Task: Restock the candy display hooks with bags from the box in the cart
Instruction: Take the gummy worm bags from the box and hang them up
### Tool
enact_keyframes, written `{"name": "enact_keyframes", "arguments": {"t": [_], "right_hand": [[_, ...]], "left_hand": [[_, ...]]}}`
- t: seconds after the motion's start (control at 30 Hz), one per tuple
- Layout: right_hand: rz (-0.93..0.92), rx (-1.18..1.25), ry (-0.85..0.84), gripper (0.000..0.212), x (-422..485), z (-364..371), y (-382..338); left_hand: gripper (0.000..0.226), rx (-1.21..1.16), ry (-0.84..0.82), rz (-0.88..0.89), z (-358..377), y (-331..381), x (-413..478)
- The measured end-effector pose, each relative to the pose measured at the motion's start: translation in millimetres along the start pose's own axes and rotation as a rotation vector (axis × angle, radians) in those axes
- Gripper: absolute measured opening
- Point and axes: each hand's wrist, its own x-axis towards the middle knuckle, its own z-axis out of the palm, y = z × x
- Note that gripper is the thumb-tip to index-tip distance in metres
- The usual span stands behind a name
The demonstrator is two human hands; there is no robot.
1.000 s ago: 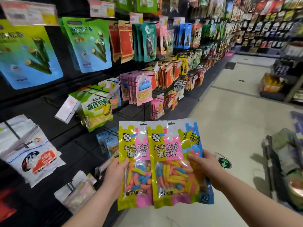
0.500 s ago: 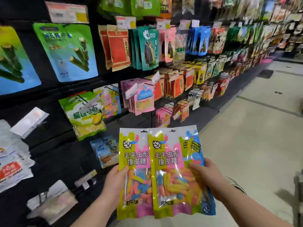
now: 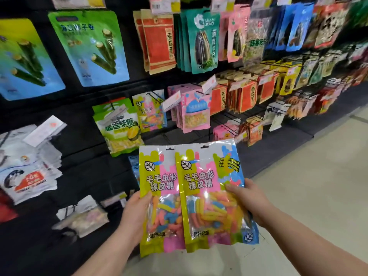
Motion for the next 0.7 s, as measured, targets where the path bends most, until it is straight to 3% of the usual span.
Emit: {"name": "enact_keyframes", "arguments": {"t": [0.27,0.7], "right_hand": [[-0.038,-0.066,-0.072,0.015,61.1,24.1,-22.0],[-0.083,-0.085,-0.17,0.017,162.6,62.8,-35.4]], "left_hand": [[0.014,-0.019,0.105,-0.037,0.1,5.0,56.7],[0.014,-0.116,0.186,-0.028,4.8,8.8,149.0]]}}
